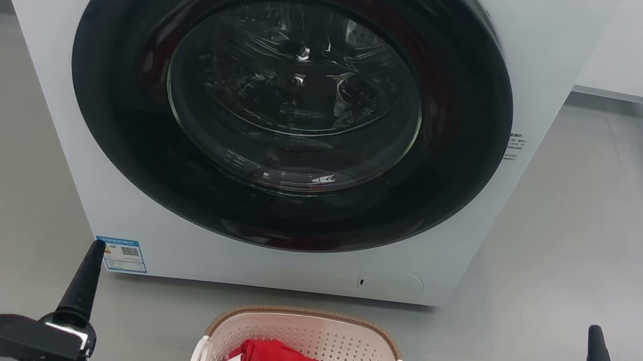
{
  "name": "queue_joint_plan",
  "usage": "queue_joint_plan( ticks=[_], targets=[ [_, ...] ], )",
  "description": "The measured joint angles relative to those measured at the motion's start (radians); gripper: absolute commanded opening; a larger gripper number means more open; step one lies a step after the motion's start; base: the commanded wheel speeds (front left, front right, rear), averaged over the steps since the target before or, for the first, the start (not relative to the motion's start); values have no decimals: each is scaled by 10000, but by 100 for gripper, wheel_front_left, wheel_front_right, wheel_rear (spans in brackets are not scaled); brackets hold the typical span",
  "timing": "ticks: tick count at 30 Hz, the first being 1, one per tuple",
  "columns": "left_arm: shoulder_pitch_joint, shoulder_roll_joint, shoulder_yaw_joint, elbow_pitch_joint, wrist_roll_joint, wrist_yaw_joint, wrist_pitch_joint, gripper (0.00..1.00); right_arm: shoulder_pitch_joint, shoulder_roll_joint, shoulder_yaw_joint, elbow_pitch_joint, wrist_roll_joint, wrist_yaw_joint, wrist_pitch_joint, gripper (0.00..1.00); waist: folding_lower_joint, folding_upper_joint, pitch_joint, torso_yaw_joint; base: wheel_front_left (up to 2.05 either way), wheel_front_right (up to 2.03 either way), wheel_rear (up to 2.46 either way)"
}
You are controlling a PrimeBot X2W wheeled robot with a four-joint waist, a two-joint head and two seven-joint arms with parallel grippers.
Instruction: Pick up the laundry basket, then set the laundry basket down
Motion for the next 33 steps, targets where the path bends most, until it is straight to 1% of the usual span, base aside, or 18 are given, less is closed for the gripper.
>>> queue_joint_plan(
  ticks=[2,7,10,16,17,28,31,33],
  targets=[
    [-2,40,-56,-36,113,8,-6,100,-27,-50,75,-29,-180,-33,-8,100,0,0,-2,4,0,0,0],
    [-140,228,-407,-203,1085,194,-219,100,-53,-268,426,-144,-1200,-224,-192,100,0,0,-16,28,0,0,0],
    [-187,370,-594,-313,1674,364,-324,100,-182,-407,650,-194,-1770,-378,-343,100,0,0,-26,45,0,0,0],
    [-227,656,-1009,-533,2865,667,-560,100,-244,-637,1045,-320,-2878,-571,-531,100,0,0,-41,75,0,0,0],
    [-227,656,-1009,-533,2865,667,-560,100,-244,-637,1045,-320,-2878,-571,-531,100,0,0,-41,75,0,0,0],
    [-325,949,-1714,-947,4798,1064,-974,100,-407,-978,1703,-527,-4884,-974,-976,100,0,0,-45,127,0,0,0],
    [-325,988,-1835,-1043,5152,1154,-1108,100,-408,-1041,1860,-537,-5308,-1089,-1091,100,0,0,-38,141,0,0,0],
    [-325,1016,-1921,-1066,5492,1235,-1181,100,-408,-1058,1944,-539,-5614,-1108,-1156,100,0,0,-33,151,0,0,0]
  ],
)
